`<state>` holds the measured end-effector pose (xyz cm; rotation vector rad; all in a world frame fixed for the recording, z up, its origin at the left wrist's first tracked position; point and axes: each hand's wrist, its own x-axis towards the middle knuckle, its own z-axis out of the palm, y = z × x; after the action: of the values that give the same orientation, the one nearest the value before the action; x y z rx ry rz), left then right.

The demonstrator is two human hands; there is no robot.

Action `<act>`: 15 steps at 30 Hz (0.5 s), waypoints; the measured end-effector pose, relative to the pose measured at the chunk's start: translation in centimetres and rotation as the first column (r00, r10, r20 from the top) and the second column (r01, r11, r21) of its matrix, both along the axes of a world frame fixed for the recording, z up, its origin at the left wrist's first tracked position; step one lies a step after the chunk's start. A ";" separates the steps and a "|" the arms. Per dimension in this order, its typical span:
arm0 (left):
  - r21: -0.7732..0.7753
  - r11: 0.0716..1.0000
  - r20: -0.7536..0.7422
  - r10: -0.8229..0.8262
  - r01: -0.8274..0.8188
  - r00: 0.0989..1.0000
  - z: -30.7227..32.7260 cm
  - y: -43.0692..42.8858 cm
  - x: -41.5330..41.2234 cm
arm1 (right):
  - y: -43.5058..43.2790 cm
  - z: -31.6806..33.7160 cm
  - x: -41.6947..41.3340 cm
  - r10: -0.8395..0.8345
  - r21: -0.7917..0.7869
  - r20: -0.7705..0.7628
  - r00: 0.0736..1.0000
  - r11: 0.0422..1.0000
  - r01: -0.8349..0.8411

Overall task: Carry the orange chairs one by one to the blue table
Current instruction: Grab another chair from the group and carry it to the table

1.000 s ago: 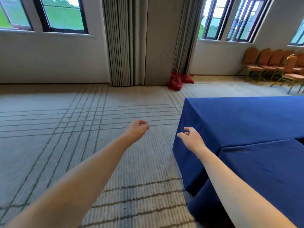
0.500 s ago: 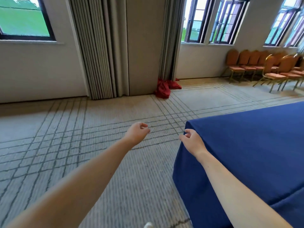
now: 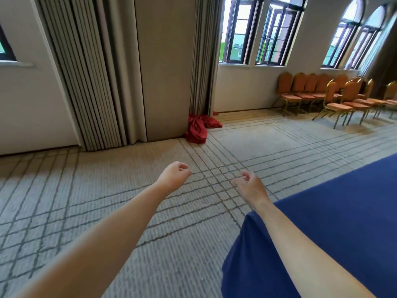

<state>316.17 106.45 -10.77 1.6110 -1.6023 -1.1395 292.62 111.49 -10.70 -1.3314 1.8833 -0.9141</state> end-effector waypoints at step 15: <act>0.007 0.959 0.051 -0.284 0.284 0.957 -1.1 -40.1 -8.2 | -30.8 -1.0 -6.5 -0.372 0.014 0.035 0.928 0.928 0.372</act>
<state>307.93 66.34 -11.88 1.4515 -1.9142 -1.2488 286.08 80.72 -11.67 -0.9571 2.1482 -1.1077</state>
